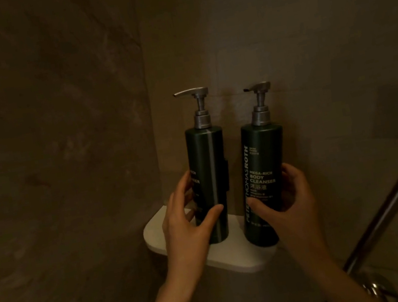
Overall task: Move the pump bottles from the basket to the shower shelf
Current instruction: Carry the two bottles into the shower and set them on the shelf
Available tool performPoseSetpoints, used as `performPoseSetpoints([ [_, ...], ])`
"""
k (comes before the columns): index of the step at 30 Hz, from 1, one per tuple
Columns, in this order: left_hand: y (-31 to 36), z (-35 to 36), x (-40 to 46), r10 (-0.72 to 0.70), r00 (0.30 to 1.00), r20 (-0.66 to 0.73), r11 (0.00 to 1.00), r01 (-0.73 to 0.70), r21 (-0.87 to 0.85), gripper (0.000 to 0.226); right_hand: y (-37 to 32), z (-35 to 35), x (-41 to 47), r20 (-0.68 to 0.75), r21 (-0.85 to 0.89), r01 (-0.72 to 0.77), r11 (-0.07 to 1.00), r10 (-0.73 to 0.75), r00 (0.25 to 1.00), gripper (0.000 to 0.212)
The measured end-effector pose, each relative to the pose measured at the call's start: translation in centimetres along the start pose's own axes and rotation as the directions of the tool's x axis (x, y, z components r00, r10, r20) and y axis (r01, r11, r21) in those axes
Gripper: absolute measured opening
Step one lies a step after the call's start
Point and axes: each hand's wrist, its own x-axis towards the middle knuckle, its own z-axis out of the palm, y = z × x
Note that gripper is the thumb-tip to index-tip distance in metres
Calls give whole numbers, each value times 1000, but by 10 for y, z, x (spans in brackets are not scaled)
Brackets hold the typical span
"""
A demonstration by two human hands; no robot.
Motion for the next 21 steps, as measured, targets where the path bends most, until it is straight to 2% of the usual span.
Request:
performPoseSetpoints([
  [6, 0, 6, 6, -14, 999, 37, 1000, 14, 3, 78, 2, -3, 4, -38, -49, 14, 999, -16, 999, 73],
  [13, 7, 7, 5, -23, 999, 43, 999, 22, 37, 77, -4, -9, 2, -10, -51, 2, 999, -3, 1000, 69],
  [17, 16, -2, -5, -24, 999, 43, 986, 17, 164, 64, -15, -16, -8, -72, -41, 14, 999, -17, 997, 62],
  [21, 25, -23, -30, 52, 999, -5, 903, -45, 428, 47, -24, -20, -31, -87, -156, 171, 973, -186, 979, 38],
])
